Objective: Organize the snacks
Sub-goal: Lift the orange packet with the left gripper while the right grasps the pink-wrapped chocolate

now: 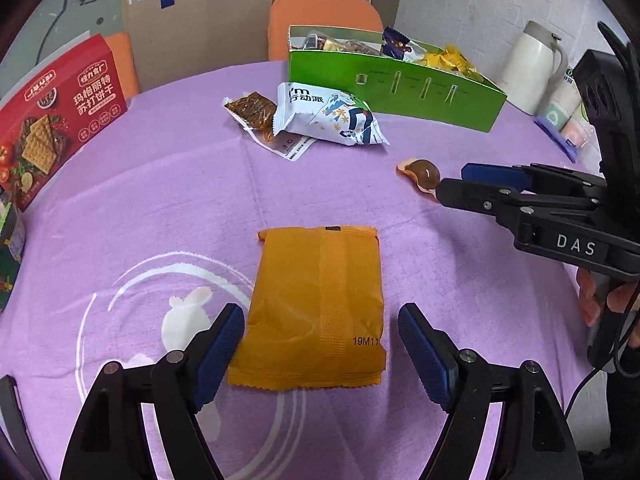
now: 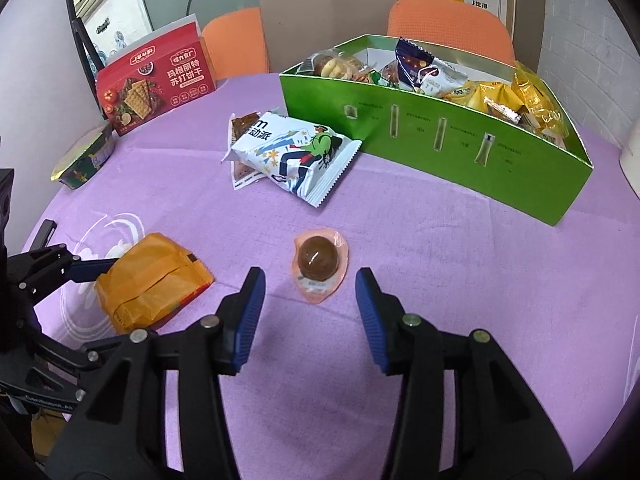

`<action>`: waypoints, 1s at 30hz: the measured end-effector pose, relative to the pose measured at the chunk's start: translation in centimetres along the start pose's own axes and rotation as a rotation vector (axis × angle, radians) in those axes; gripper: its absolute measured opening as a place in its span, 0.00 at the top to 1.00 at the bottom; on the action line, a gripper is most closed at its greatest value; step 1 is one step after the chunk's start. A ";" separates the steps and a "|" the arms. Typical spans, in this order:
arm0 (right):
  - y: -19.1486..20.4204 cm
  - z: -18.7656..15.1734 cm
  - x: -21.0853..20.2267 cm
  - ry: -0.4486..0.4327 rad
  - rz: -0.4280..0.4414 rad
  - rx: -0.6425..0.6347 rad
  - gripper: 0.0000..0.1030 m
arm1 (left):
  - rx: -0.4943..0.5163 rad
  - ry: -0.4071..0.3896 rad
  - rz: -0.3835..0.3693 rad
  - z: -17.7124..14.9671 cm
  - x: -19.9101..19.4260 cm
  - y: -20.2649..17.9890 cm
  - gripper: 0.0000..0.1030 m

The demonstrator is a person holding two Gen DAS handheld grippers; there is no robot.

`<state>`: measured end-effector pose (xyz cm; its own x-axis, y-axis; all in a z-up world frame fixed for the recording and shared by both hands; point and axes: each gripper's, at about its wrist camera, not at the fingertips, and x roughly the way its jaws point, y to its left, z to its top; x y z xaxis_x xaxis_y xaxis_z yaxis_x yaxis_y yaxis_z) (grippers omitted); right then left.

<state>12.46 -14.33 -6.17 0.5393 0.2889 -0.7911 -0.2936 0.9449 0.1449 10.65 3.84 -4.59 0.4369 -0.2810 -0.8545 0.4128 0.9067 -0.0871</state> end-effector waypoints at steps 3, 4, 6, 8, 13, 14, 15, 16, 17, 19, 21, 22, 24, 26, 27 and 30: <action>0.2 0.3 0.8 0.007 -0.007 -0.007 0.54 | 0.002 -0.004 0.018 0.1 0.2 -0.1 0.23; 0.3 0.3 1.0 0.011 -0.005 -0.006 0.63 | 0.006 -0.007 0.033 0.1 0.3 -0.3 0.28; 0.2 0.0 1.4 0.024 0.005 0.004 0.85 | 0.013 -0.019 0.063 0.1 0.4 -0.7 0.33; 0.1 -0.4 1.3 0.016 0.024 0.019 0.94 | 0.009 -0.032 0.071 0.1 0.3 -0.9 0.39; -0.6 -0.7 -0.3 -0.023 0.051 0.052 0.96 | -0.052 -0.044 0.032 0.2 0.0 -0.5 0.51; -0.7 -0.7 -0.6 -0.026 0.045 0.046 0.96 | -0.067 -0.043 0.019 0.2 -0.1 -0.3 0.51; -0.6 -0.6 -0.7 -0.026 0.040 0.035 0.96 | -0.076 -0.041 0.012 0.3 0.0 -0.3 0.52; -0.6 -0.5 -0.8 -0.026 0.046 0.023 0.96 | -0.076 -0.040 0.014 0.3 0.0 -0.3 0.52; -0.5 -0.4 -1.0 -0.033 0.054 0.013 0.95 | -0.078 -0.042 0.020 0.3 0.1 -0.4 0.52; -0.1 -0.2 -0.9 -0.038 0.050 -0.004 0.71 | -0.086 -0.041 0.015 0.3 0.1 -0.5 0.52; 0.3 0.1 -0.4 -0.039 0.039 -0.022 0.61 | -0.096 -0.048 0.006 0.2 -0.1 -0.4 0.52; 0.5 0.3 0.0 -0.031 0.037 -0.027 0.61 | -0.100 -0.054 0.005 0.2 -0.3 -0.5 0.52; 0.6 0.6 1.2 -0.010 0.030 -0.024 0.61 | -0.107 -0.068 0.007 0.3 -0.9 -0.4 0.52; 0.5 0.8 2.1 0.003 0.026 -0.022 0.61 | -0.111 -0.085 0.012 0.5 -1.7 -0.2 0.52; 0.5 0.8 2.4 0.004 0.025 -0.023 0.62 | -0.114 -0.093 0.016 0.6 -2.1 -0.1 0.52; 0.3 1.0 2.3 -0.004 0.051 -0.005 0.73 | -0.134 -0.119 0.022 1.1 -3.2 0.4 0.52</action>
<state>14.40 -13.18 -7.35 0.5271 0.3371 -0.7801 -0.3246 0.9282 0.1817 10.30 4.75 -1.36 0.5397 -0.2883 -0.7909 0.2954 0.9447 -0.1428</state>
